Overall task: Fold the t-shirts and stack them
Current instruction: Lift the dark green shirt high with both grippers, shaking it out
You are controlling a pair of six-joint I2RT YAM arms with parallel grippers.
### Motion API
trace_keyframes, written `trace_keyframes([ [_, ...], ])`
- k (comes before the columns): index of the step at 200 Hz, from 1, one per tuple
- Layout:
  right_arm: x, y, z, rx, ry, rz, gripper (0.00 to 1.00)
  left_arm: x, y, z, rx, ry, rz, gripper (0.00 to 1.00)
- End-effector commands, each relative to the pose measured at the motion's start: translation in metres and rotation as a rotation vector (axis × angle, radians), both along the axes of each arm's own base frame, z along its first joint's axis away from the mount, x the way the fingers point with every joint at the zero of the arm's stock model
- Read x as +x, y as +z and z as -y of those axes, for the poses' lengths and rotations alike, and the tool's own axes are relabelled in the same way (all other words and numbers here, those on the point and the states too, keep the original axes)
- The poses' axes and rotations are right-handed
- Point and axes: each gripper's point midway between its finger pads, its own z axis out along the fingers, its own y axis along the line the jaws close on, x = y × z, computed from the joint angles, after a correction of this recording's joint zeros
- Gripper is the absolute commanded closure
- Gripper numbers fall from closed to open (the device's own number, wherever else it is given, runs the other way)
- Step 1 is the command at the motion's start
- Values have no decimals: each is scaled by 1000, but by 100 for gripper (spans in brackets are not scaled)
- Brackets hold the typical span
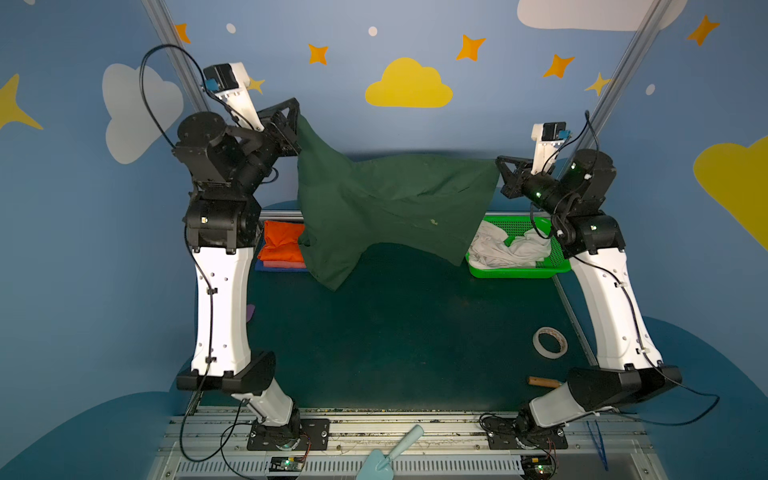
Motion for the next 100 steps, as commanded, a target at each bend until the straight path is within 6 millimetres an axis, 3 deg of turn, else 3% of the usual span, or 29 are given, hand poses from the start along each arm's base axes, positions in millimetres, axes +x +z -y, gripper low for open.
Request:
trace_keyframes([
  [1, -16, -10, -10, -10, 41, 41, 100, -28, -10, 12, 58, -28, 99, 95],
  [18, -27, -21, -8, -13, 32, 20, 100, -42, -30, 11, 38, -26, 72, 95],
  [32, -41, -19, -8, -13, 36, 22, 100, -54, -37, 15, 23, -52, 62, 95],
  [70, -90, 4, -10, -6, 84, 81, 100, -107, -7, 24, -31, -137, 158, 95],
  [100, -115, 15, -8, 2, 87, 116, 100, -123, 4, 26, -31, -149, 192, 95],
])
